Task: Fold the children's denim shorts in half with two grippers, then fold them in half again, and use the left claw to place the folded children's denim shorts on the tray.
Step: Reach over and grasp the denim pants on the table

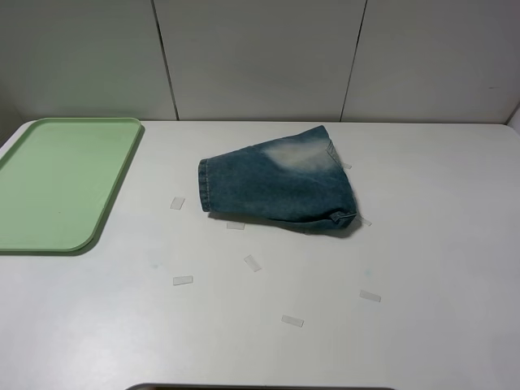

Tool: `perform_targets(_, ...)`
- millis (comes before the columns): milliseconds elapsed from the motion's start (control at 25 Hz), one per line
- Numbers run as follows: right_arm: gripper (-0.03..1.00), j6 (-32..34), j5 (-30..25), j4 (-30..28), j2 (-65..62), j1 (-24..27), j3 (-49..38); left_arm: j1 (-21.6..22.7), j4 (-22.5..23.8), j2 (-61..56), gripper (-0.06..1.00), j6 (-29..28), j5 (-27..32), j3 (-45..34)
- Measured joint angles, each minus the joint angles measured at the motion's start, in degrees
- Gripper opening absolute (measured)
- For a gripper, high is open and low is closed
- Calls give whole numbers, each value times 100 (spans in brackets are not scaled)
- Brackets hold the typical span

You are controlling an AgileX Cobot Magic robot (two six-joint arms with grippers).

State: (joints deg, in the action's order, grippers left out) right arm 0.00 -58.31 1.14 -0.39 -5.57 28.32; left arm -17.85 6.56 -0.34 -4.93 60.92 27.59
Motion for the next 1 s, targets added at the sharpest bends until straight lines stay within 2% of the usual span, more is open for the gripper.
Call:
perform_targets(720, 69, 35, 0, 0, 0, 0, 0, 0, 0, 0, 84, 0, 0, 0)
perform_targets(920, 69, 35, 0, 0, 0, 0, 0, 0, -404, 0, 84, 0, -26, 0)
perform_targets(1000, 69, 35, 0, 0, 0, 0, 0, 0, -548, 0, 84, -60, -208, 45)
